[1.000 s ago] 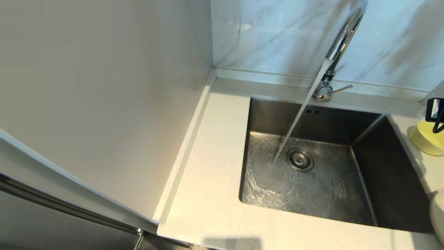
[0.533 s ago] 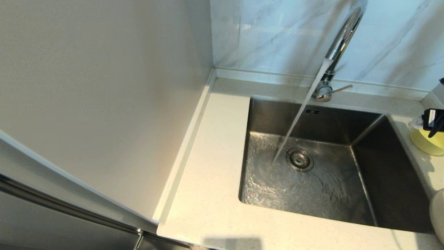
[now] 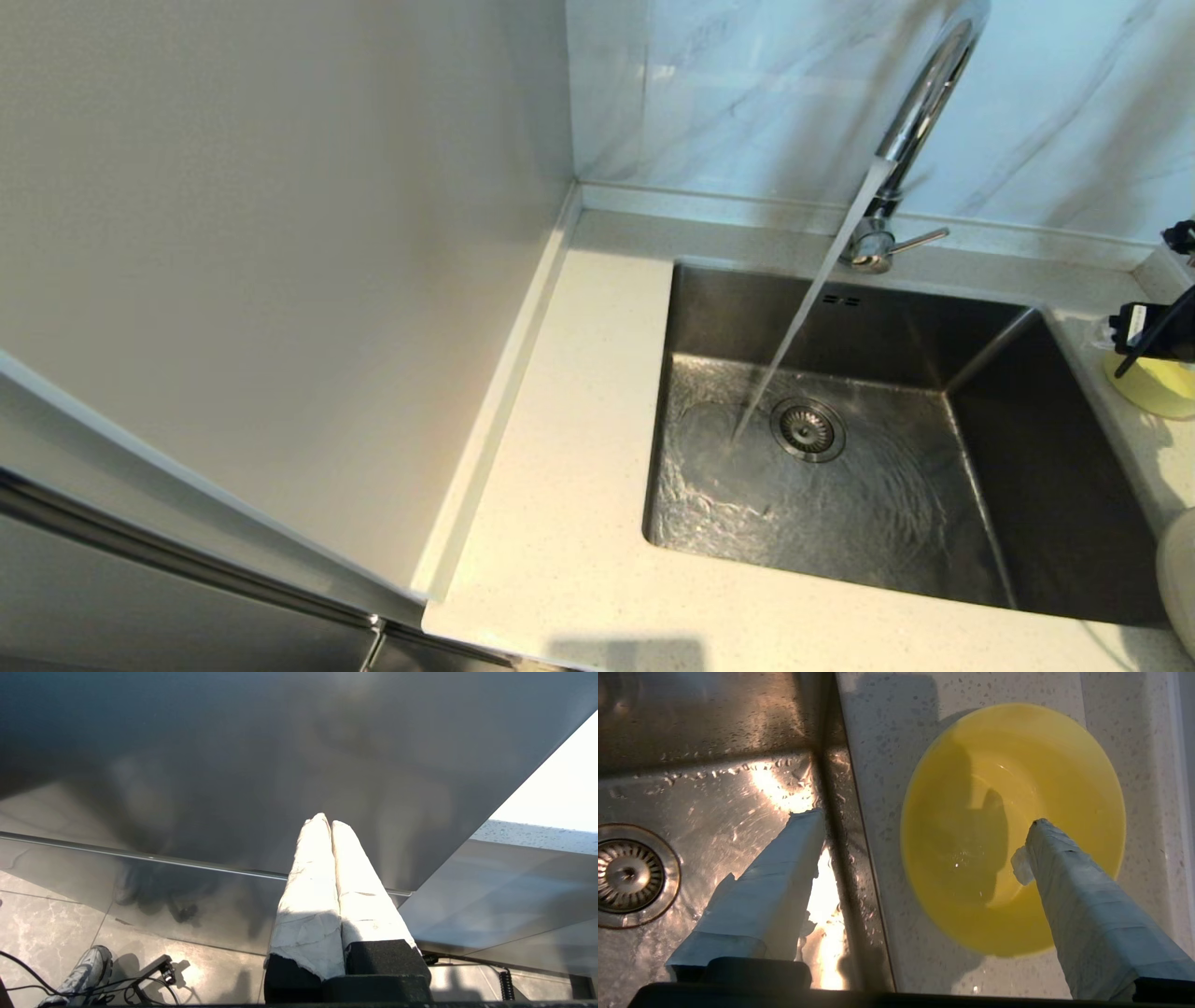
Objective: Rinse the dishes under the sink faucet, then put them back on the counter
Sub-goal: Pick up the bowl
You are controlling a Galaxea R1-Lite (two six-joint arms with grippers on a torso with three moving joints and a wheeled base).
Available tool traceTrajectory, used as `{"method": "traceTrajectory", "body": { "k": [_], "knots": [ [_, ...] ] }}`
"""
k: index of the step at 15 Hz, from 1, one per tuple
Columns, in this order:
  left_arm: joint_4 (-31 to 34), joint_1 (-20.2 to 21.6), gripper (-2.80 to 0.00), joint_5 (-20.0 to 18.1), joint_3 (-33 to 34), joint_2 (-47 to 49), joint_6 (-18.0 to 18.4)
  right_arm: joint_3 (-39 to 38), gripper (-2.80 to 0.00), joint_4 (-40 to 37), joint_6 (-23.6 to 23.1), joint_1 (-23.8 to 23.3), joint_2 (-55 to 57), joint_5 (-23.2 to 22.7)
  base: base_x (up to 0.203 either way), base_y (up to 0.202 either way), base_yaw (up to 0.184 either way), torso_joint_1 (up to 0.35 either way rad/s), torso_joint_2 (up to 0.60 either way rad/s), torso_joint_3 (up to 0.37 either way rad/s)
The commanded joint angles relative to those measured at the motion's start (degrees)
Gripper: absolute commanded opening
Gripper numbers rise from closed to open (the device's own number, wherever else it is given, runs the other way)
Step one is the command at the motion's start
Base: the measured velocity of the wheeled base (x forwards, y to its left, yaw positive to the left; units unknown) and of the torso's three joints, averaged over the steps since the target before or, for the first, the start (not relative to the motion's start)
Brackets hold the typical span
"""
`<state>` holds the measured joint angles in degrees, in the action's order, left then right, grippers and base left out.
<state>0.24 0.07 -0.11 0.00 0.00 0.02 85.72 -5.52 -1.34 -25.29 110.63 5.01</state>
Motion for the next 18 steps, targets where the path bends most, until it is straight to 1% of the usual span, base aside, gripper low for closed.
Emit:
{"method": "traceTrajectory", "body": {
  "k": [1, 8, 9, 10, 12, 14, 18],
  "knots": [
    [0.0, 0.0, -2.8, 0.0, 0.0, 0.0, 0.0, 0.8, 0.0, 0.7, -0.1, -0.4, 2.6, 0.2, 0.0, 0.0, 0.0, 0.0, 0.0, 0.0],
    [0.0, 0.0, -2.8, -0.1, 0.0, 0.0, 0.0, 2.2, 0.0, 1.3, -0.1, -1.5, 5.0, 0.4, 0.0, 0.0, 0.0, 0.0, 0.0, 0.0],
    [0.0, 0.0, -2.8, 0.0, 0.0, 0.0, 0.0, 2.2, -2.58, 1.3, -0.1, -1.5, 4.9, 0.5, 0.0, 0.0, 0.0, 0.0, 0.0, 0.0],
    [0.0, 0.0, -2.8, 0.0, 0.0, 0.0, 0.0, 2.3, -2.8, 1.2, -0.1, -1.5, 4.9, 0.9, 0.0, 0.0, 0.0, 0.0, 0.0, 0.0],
    [0.0, 0.0, -2.8, 0.0, 0.0, 0.0, 0.0, 1.7, -2.8, 1.3, 0.1, -1.5, 4.6, 1.4, 0.0, 0.0, 0.0, 0.0, 0.0, 0.0],
    [0.0, 0.0, -2.8, -0.1, 0.0, 0.0, 0.0, 1.6, -2.8, 1.2, 1.5, -1.5, 4.2, 1.3, 0.0, 0.0, 0.0, 0.0, 0.0, 0.0],
    [0.0, 0.0, -2.8, 0.0, 0.0, 0.0, 0.0, 0.1, -2.8, 1.2, 2.2, -1.1, 1.4, 0.8, 0.0, 0.0, 0.0, 0.0, 0.0, 0.0]
  ]
}}
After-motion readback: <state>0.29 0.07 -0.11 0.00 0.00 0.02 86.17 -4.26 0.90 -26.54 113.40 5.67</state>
